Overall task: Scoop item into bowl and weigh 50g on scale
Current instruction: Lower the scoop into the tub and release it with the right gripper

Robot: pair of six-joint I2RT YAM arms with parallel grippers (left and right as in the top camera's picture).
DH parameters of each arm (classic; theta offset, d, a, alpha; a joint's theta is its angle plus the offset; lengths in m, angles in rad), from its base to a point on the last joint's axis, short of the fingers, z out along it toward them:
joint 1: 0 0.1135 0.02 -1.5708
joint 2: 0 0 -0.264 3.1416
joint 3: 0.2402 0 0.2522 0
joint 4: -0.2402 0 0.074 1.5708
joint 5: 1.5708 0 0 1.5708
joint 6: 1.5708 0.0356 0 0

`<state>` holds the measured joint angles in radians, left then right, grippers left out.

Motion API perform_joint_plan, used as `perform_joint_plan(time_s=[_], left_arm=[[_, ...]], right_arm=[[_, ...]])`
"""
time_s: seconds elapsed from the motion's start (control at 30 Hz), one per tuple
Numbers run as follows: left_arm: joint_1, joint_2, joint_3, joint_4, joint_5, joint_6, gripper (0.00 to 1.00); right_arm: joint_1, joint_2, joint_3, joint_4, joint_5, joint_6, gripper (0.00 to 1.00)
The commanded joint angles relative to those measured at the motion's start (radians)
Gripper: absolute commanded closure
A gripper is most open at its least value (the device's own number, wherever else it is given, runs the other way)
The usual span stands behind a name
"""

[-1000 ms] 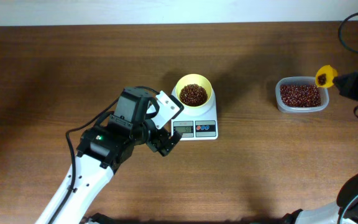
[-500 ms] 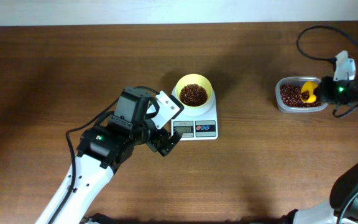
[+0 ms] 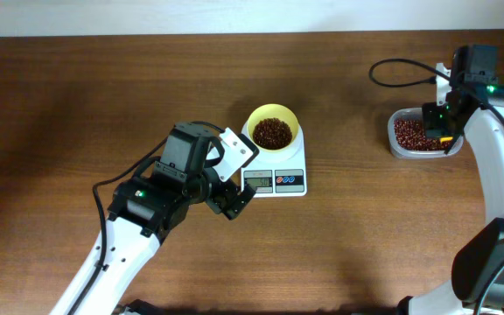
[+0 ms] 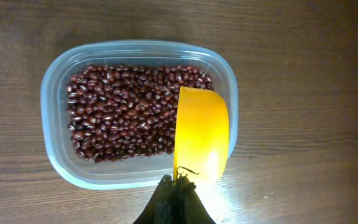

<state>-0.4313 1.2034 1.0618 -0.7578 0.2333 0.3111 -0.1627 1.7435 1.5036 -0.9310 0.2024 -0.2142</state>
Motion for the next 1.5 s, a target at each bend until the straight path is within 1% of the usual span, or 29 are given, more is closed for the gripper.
perform_joint_plan(time_s=[0.0, 0.03, 0.1, 0.2, 0.3, 0.33, 0.43, 0.53, 0.57, 0.67, 0.7, 0.73, 0.77, 0.83, 0.87, 0.93, 0.97, 1.07, 1.1, 1.13, 1.33, 1.4, 1.47], left_arm=[[0.005, -0.007, 0.000, 0.002, 0.014, -0.003, 0.01], [0.005, -0.007, 0.000, 0.002, 0.014, -0.003, 0.01], [0.005, -0.007, 0.000, 0.002, 0.014, -0.003, 0.01], [0.005, -0.007, 0.000, 0.002, 0.014, -0.003, 0.01], [0.005, -0.007, 0.000, 0.002, 0.014, -0.003, 0.01], [0.005, -0.007, 0.000, 0.002, 0.014, -0.003, 0.01], [0.005, -0.007, 0.000, 0.002, 0.014, -0.003, 0.01], [0.005, -0.007, 0.000, 0.002, 0.014, -0.003, 0.01], [0.005, -0.007, 0.000, 0.002, 0.014, -0.003, 0.01], [0.005, -0.007, 0.000, 0.002, 0.014, -0.003, 0.01], [0.005, -0.007, 0.000, 0.002, 0.014, -0.003, 0.01], [0.005, -0.007, 0.000, 0.002, 0.014, -0.003, 0.01], [0.005, -0.007, 0.000, 0.002, 0.014, -0.003, 0.01], [0.005, -0.007, 0.000, 0.002, 0.014, -0.003, 0.01], [0.005, -0.007, 0.000, 0.002, 0.014, -0.003, 0.01], [0.005, -0.007, 0.000, 0.002, 0.014, -0.003, 0.01], [0.005, -0.007, 0.000, 0.002, 0.014, -0.003, 0.01], [0.005, -0.007, 0.000, 0.002, 0.014, -0.003, 0.01], [0.005, -0.007, 0.000, 0.002, 0.014, -0.003, 0.01], [0.005, -0.007, 0.000, 0.002, 0.014, -0.003, 0.01], [0.005, -0.007, 0.000, 0.002, 0.014, -0.003, 0.01], [0.005, -0.007, 0.000, 0.002, 0.014, -0.003, 0.01], [0.005, -0.007, 0.000, 0.002, 0.014, -0.003, 0.01]], right_arm=[[0.005, -0.032, 0.023, 0.003, 0.034, 0.079, 0.96], [0.005, -0.032, 0.023, 0.004, 0.034, 0.106, 0.96], [0.005, -0.032, 0.023, 0.004, 0.016, 0.235, 0.96], [0.005, -0.032, 0.023, 0.007, -0.058, 0.562, 0.96], [0.005, -0.032, 0.023, 0.007, -0.083, 0.826, 0.96], [0.005, -0.032, 0.023, 0.007, -0.082, 0.893, 0.96], [0.005, -0.030, 0.021, 0.032, -0.082, 1.048, 0.96], [0.005, -0.020, 0.014, 0.071, -0.055, 1.110, 0.96], [0.005, -0.013, 0.002, 0.089, -0.052, 1.168, 0.96], [0.005, 0.008, -0.027, 0.101, -0.078, 1.279, 0.96], [0.005, 0.013, -0.027, 0.101, -0.093, 1.283, 0.93], [0.005, 0.014, -0.028, 0.101, -0.106, 1.289, 0.80], [0.006, 0.014, -0.028, 0.101, -0.105, 1.290, 0.61], [0.005, 0.014, -0.028, 0.101, -0.105, 1.290, 0.39], [0.005, 0.014, -0.028, 0.101, -0.105, 1.290, 0.34], [0.005, 0.014, -0.028, 0.101, -0.105, 1.290, 0.29], [0.005, 0.014, -0.028, 0.101, -0.105, 1.290, 0.25], [0.005, 0.016, -0.029, 0.101, -0.105, 1.297, 0.07], [0.005, 0.016, -0.030, 0.102, -0.104, 1.297, 0.02], [0.006, 0.016, -0.030, 0.101, -0.101, 1.297, 0.01], [0.006, 0.016, -0.030, 0.092, -0.102, 1.300, 0.01], [0.006, 0.016, -0.030, 0.048, -0.101, 1.279, 0.01], [0.005, 0.016, -0.030, -0.032, -0.092, 1.258, 0.01]])
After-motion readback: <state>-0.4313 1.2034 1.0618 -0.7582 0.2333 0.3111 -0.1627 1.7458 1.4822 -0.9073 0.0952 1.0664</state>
